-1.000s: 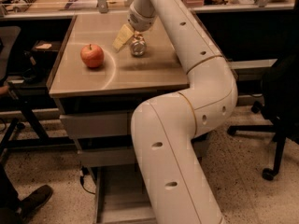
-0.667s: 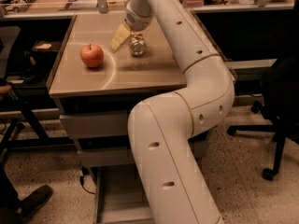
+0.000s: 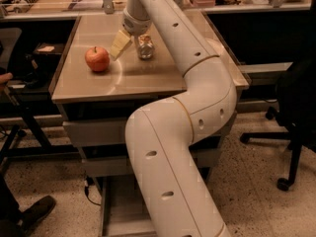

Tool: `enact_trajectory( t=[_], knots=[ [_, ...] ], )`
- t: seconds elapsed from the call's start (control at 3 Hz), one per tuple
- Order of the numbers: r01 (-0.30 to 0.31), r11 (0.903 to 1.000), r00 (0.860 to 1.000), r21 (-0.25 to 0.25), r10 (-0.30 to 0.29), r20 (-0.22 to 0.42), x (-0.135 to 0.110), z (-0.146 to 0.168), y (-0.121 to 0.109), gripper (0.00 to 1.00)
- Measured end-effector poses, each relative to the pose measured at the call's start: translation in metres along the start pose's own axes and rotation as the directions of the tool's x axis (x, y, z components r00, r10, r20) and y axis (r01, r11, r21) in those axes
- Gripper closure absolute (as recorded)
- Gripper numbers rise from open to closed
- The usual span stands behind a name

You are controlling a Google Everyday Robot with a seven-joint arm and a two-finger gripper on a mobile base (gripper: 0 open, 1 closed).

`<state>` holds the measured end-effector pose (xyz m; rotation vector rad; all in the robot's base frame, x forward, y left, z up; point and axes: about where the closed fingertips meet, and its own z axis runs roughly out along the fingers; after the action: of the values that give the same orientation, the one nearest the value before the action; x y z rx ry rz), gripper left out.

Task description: Place orange can into bottom drawer

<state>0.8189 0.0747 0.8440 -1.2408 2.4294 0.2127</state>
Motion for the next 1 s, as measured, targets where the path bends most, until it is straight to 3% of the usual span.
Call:
enact_trajectory(
  t=[1.0],
  knots=[
    [-0.017, 0.9998, 1.000, -0.006, 0.018, 0.018, 0.0065, -0.0020, -0.0079, 0.00]
  ],
)
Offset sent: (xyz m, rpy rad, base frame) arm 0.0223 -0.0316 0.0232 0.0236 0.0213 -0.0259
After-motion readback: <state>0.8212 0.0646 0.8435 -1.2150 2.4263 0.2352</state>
